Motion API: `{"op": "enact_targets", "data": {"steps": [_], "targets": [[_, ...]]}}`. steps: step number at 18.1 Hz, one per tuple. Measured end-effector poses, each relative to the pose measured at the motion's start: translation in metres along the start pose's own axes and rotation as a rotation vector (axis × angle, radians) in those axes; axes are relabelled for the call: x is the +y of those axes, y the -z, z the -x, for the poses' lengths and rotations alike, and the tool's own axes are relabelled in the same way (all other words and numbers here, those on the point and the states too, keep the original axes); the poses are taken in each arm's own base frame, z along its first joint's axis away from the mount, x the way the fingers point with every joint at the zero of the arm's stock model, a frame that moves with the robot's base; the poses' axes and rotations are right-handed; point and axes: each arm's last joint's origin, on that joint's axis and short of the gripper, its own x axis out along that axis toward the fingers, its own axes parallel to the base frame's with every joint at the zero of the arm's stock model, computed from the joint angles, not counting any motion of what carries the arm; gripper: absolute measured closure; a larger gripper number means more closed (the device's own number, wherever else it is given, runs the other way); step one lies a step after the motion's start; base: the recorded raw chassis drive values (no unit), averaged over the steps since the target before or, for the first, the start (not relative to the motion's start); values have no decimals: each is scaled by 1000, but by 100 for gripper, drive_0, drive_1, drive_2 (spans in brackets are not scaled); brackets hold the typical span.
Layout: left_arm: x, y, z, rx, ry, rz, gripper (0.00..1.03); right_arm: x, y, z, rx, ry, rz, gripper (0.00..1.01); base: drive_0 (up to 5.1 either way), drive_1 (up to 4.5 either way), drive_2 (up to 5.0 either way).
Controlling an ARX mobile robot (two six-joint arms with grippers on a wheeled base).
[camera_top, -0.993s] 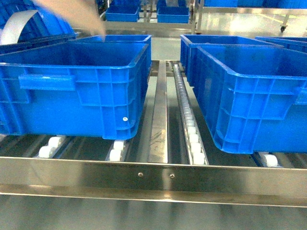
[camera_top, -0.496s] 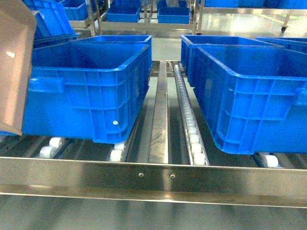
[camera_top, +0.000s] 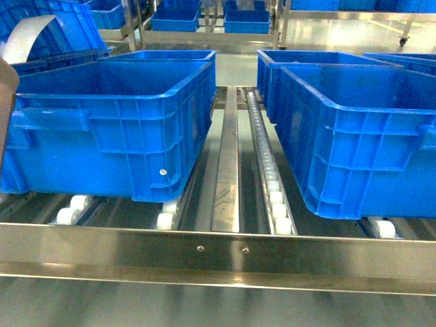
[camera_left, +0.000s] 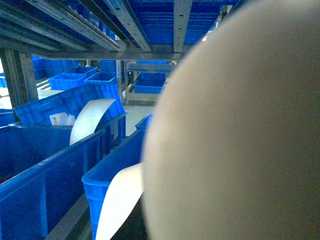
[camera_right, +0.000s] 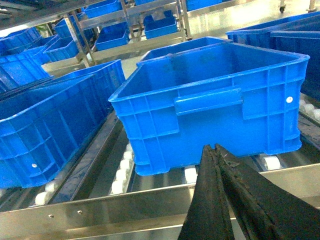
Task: Place part in tray to right shelf
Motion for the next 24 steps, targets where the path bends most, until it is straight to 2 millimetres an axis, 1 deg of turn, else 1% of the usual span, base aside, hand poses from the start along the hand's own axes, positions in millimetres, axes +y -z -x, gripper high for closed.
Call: {"op": "enact_targets", "data": {"steps": [2, 3, 4, 5, 6, 9, 10, 11, 24], "targets": [[0, 4, 11, 4, -1, -1, 89, 0, 0, 0, 0, 0, 0, 99, 0, 0, 0], [0, 21, 20, 100, 2, 8, 89, 0, 0, 0, 0, 0, 0, 99, 0, 0, 0], [0, 34, 29, 134, -13, -1, 89, 0, 0, 0, 0, 0, 0, 99, 0, 0, 0], [0, 28, 31, 121, -1, 9, 89, 0, 0, 0, -1, 0, 0, 99, 0, 0, 0], [0, 29, 35, 122, 0, 10, 89, 0, 0, 0, 1, 0, 0, 99, 0, 0, 0], [0, 33, 47, 127, 1, 13, 89, 0, 0, 0, 0, 0, 0, 99, 0, 0, 0], [-1, 39, 51, 112, 1, 13, 89, 0, 0, 0, 0, 0, 0, 99, 0, 0, 0], [-1, 42, 53, 130, 6, 14, 89, 0, 0, 0, 0, 0, 0, 99, 0, 0, 0], [0, 35, 75, 129, 1, 13, 89, 0, 0, 0, 0, 0, 0, 99, 0, 0, 0]]}}
